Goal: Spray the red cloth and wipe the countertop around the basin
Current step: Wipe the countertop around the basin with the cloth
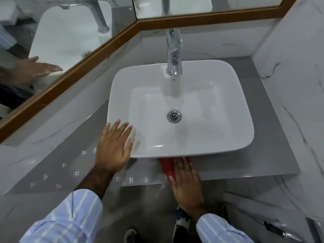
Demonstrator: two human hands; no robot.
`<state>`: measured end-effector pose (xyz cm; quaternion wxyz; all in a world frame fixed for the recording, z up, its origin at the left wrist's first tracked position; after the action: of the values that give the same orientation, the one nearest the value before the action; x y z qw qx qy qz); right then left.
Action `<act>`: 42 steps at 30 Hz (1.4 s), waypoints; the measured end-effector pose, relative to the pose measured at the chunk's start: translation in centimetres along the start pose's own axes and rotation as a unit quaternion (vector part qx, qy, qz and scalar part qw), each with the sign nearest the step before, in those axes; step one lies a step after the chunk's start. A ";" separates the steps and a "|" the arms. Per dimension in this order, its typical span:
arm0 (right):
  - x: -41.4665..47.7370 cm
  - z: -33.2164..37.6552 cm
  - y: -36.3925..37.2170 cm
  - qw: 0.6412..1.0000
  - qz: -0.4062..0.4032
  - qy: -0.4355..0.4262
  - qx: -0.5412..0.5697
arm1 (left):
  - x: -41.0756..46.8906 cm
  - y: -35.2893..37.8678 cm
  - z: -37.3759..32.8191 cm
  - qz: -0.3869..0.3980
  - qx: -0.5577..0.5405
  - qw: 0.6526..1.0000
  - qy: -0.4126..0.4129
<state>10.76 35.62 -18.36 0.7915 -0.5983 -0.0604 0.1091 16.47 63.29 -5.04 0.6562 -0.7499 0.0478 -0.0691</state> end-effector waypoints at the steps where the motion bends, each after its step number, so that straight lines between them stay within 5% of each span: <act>1: -0.1 1.9 0.3 1.000 0.009 -0.025 -0.003 | 0.0 0.0 0.2 0.008 0.003 1.000 -0.001; 6: 1.1 3.6 0.4 0.993 0.056 -0.104 -0.021 | -0.4 0.0 0.7 0.065 0.007 0.998 0.021; 9: 1.1 0.2 -0.2 0.997 0.063 -0.033 -0.030 | -3.5 -1.0 2.5 0.055 -0.021 0.998 0.000; 14: 1.1 2.6 0.6 0.997 0.054 0.003 -0.046 | -12.7 -3.7 11.2 -0.008 -0.022 0.993 -0.118; 19: 1.5 8.9 2.6 0.992 0.055 -0.085 -0.072 | -18.2 -6.8 18.4 -0.055 0.014 0.971 -0.233; 26: 3.1 16.2 4.7 0.972 0.083 -0.212 -0.050 | -19.6 -7.1 20.6 -0.038 0.066 0.980 -0.184; 35: 2.5 14.5 3.3 0.983 0.117 -0.122 -0.077 | -22.5 -7.3 22.5 -0.048 0.113 0.971 -0.204; 42: 8.0 25.1 6.3 0.968 0.129 -0.211 -0.051 | -24.5 -8.8 25.2 -0.042 0.186 0.959 -0.209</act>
<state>12.22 62.67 -17.74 0.7084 -0.6043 -0.1536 0.3306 -3.68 93.13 -0.58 0.7761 -0.6135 -0.1358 0.0542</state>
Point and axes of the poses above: each hand's wrist, its own x-axis towards the middle knuckle, its own y-axis out of the palm, z = x × y, the point moved 2 cm from there along x, towards the middle knuckle, and after that the axes turned 9 degrees about y, right-handed, at the moved point
